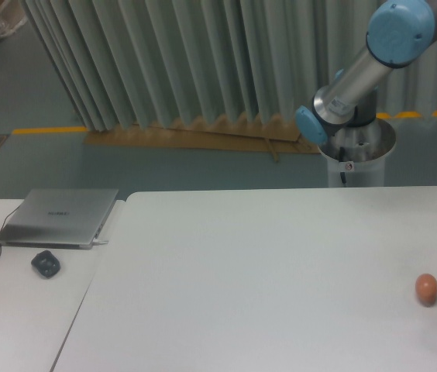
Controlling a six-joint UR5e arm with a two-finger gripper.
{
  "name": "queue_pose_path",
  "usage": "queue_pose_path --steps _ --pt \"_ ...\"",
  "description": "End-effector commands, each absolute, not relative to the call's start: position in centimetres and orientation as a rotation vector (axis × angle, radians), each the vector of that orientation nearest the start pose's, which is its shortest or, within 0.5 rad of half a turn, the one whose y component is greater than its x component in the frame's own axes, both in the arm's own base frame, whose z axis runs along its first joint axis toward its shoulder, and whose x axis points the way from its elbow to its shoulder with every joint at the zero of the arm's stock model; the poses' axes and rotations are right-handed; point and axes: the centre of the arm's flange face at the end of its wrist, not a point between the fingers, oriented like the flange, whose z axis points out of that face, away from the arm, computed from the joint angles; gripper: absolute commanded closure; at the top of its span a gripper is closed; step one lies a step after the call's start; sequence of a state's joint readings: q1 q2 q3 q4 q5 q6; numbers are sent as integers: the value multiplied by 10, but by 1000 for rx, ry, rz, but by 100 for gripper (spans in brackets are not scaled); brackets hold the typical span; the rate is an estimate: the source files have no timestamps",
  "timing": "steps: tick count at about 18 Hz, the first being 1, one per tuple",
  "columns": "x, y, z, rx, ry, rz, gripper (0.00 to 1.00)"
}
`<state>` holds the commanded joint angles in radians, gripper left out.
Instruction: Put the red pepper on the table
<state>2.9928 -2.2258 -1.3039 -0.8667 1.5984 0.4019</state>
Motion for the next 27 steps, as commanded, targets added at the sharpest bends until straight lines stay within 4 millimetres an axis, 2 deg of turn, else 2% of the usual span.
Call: queue_pose_path --steps 8,16,21,24,25,27 --pt "-725 238 282 -2566 -1448 393 0" --pt "-724 250 278 -2570 -1438 388 0" --pt "-725 250 277 -2567 -1436 393 0" --pt "-725 250 270 -2578 -1426 386 5" --pt "-725 250 269 -2579 -1429 386 16" --pt "-724 250 269 -2582 -1423 385 21"
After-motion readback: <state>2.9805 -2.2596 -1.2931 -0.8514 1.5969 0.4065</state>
